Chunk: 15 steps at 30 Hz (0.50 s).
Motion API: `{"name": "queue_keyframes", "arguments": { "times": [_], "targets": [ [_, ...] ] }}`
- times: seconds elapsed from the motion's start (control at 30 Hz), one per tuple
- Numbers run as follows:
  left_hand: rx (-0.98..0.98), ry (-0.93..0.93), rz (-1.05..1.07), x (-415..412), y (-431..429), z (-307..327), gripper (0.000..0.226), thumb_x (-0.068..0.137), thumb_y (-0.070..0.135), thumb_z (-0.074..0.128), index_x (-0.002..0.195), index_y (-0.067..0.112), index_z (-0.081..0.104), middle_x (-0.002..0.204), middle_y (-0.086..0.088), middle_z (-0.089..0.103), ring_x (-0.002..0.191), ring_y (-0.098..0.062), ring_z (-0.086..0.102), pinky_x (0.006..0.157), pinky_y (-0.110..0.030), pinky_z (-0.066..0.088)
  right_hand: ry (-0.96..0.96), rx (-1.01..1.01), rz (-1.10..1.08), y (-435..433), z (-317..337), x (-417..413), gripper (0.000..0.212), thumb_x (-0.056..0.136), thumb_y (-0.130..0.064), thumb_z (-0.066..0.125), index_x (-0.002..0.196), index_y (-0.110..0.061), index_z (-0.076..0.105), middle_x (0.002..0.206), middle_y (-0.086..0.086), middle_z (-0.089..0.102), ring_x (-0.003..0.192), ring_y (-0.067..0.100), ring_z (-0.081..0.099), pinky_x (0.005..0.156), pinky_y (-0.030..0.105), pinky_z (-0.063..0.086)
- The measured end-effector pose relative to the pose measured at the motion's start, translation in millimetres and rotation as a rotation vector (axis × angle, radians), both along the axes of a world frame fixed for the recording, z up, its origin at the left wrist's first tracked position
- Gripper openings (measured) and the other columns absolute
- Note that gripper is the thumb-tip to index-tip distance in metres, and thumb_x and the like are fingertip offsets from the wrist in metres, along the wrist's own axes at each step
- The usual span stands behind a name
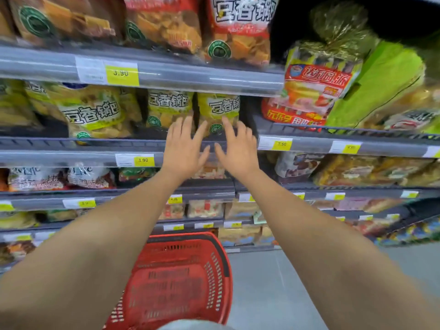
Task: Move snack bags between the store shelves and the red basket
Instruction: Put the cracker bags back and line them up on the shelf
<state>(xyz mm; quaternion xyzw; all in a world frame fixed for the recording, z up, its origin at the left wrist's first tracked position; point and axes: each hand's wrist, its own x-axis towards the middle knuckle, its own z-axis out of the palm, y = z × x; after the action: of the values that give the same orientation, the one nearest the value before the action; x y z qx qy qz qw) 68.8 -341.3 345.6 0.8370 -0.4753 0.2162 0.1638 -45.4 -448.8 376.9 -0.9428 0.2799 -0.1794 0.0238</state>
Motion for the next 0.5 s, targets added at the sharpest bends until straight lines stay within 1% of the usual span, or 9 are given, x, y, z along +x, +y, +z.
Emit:
{"name": "queue_keyframes", "arguments": {
  "times": [0.07,0.13,0.17,0.2,0.23,0.3,0.37,0.43,0.5],
  "targets": [
    [0.025,0.012,0.118,12.4,-5.1,8.8,0.056,0.087,0.04,0.059,0.132,0.01,0.049,0.128,-0.03,0.048,0.118,-0.045,0.044,0.102,-0.055,0.035,-0.016,-0.026,-0.01,-11.9,9.7,18.5,0.066,0.092,-0.041,0.051,0.149,-0.019,0.025,0.136,0.025,0.039,0.12,0.04,0.039,0.096,0.046,0.035],
    [0.089,0.093,0.239,23.0,-10.2,16.9,0.057,0.09,0.047,0.053,0.134,0.012,0.047,0.132,-0.031,0.045,0.122,-0.044,0.04,0.103,-0.051,0.031,0.002,0.002,-0.066,-24.5,16.4,34.8,0.071,0.09,-0.041,0.055,0.149,-0.02,0.024,0.141,0.027,0.033,0.124,0.042,0.037,0.099,0.045,0.034],
    [0.104,0.137,0.294,30.8,-12.6,18.5,0.064,0.09,0.05,0.052,0.142,0.016,0.04,0.14,-0.032,0.037,0.13,-0.045,0.034,0.106,-0.051,0.026,0.017,0.046,-0.092,-31.2,19.1,42.8,0.074,0.087,-0.04,0.059,0.15,-0.021,0.023,0.145,0.028,0.028,0.127,0.042,0.034,0.102,0.044,0.032],
    [0.103,0.169,0.337,39.4,-14.0,19.8,0.074,0.089,0.051,0.054,0.15,0.02,0.028,0.149,-0.033,0.025,0.138,-0.046,0.023,0.111,-0.051,0.02,0.028,0.095,-0.113,-38.2,21.5,51.4,0.078,0.084,-0.04,0.062,0.149,-0.021,0.023,0.147,0.027,0.025,0.128,0.042,0.032,0.104,0.044,0.03],
    [0.082,0.191,0.365,48.6,-14.8,21.1,0.082,0.086,0.051,0.057,0.153,0.022,0.019,0.153,-0.032,0.015,0.142,-0.046,0.013,0.114,-0.052,0.013,0.039,0.139,-0.133,-45.5,23.9,60.8,0.08,0.082,-0.041,0.065,0.147,-0.02,0.026,0.146,0.026,0.025,0.127,0.042,0.032,0.104,0.043,0.03],
    [0.015,0.237,0.381,68.4,-15.8,22.1,0.087,0.083,0.049,0.064,0.152,0.022,0.02,0.154,-0.031,0.009,0.143,-0.047,0.006,0.116,-0.056,0.006,0.092,0.214,-0.178,-58.9,27.9,79.0,0.086,0.078,-0.051,0.069,0.145,-0.018,0.028,0.145,0.023,0.027,0.129,0.041,0.032,0.105,0.043,0.03],
    [0.001,0.364,0.363,86.7,-19.1,24.7,0.092,0.078,0.049,0.071,0.151,0.02,0.023,0.154,-0.029,0.008,0.143,-0.047,0.009,0.115,-0.054,0.012,0.16,0.303,-0.181,-69.8,27.6,94.1,0.095,0.075,-0.058,0.07,0.147,-0.016,0.024,0.15,0.021,0.024,0.135,0.04,0.027,0.111,0.046,0.028],
    [-0.002,0.511,0.317,98.0,-24.7,26.8,0.099,0.071,0.045,0.079,0.149,0.018,0.024,0.155,-0.025,0.008,0.14,-0.043,0.019,0.113,-0.046,0.027,0.141,0.382,-0.153,-74.8,24.2,99.4,0.098,0.074,-0.061,0.07,0.147,-0.015,0.025,0.151,0.018,0.026,0.138,0.038,0.026,0.11,0.047,0.03],
    [0.018,0.531,0.32,102.4,-31.5,25.5,0.099,0.069,0.046,0.081,0.146,0.017,0.027,0.156,-0.021,0.011,0.137,-0.04,0.026,0.108,-0.042,0.033,0.095,0.379,-0.159,-75.8,19.3,101.5,0.097,0.072,-0.064,0.07,0.145,-0.013,0.03,0.148,0.016,0.032,0.136,0.036,0.03,0.106,0.045,0.033]
  ]
}}
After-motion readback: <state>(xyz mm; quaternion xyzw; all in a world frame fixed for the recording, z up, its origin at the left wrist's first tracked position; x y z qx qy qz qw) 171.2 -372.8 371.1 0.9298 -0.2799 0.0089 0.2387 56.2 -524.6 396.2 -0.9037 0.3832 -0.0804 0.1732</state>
